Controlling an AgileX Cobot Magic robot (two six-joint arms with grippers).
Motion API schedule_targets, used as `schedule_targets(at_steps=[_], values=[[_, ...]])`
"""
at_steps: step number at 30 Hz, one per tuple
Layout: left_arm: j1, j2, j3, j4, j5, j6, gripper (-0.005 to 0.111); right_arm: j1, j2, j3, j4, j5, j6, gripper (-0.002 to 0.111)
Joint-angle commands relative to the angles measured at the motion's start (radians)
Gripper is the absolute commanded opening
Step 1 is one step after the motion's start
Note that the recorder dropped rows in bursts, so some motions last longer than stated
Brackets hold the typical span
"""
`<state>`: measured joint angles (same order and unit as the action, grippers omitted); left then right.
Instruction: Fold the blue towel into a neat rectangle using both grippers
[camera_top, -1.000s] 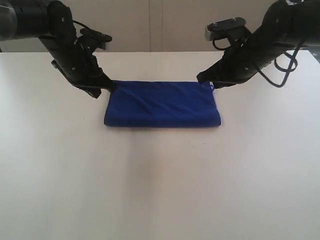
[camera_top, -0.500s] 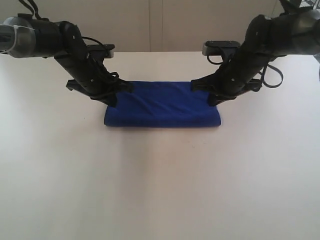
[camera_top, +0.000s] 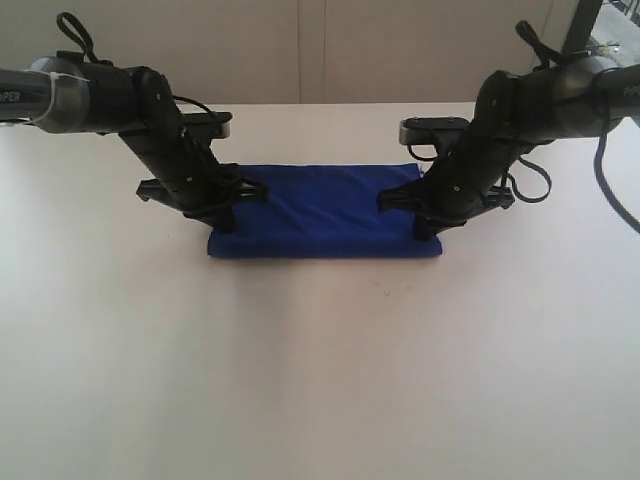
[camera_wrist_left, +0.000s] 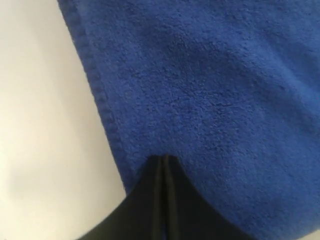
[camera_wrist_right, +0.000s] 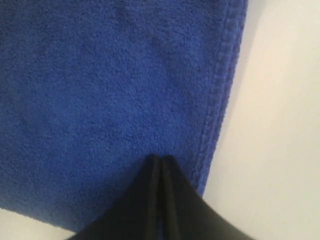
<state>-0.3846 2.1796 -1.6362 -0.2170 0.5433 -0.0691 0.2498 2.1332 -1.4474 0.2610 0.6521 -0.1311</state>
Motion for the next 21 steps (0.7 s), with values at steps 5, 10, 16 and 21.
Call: schedule_targets(at_steps=[5,10,16,21], values=[[0.003,0.014,0.006,0.046,0.207,-0.001,0.0,-0.011,0.0,-0.005,-0.004,0.136,0.038,0.0],[0.003,0.014,0.008,0.047,0.266,-0.001,0.0,0.0,-0.015,0.016,-0.007,0.161,0.043,0.0],[0.003,0.014,0.008,0.047,0.318,-0.005,0.0,0.0,-0.059,0.091,-0.007,0.144,0.049,0.0],[0.001,0.014,0.008,0.038,0.371,-0.005,0.0,0.0,-0.089,0.163,-0.005,0.111,0.049,0.0]])
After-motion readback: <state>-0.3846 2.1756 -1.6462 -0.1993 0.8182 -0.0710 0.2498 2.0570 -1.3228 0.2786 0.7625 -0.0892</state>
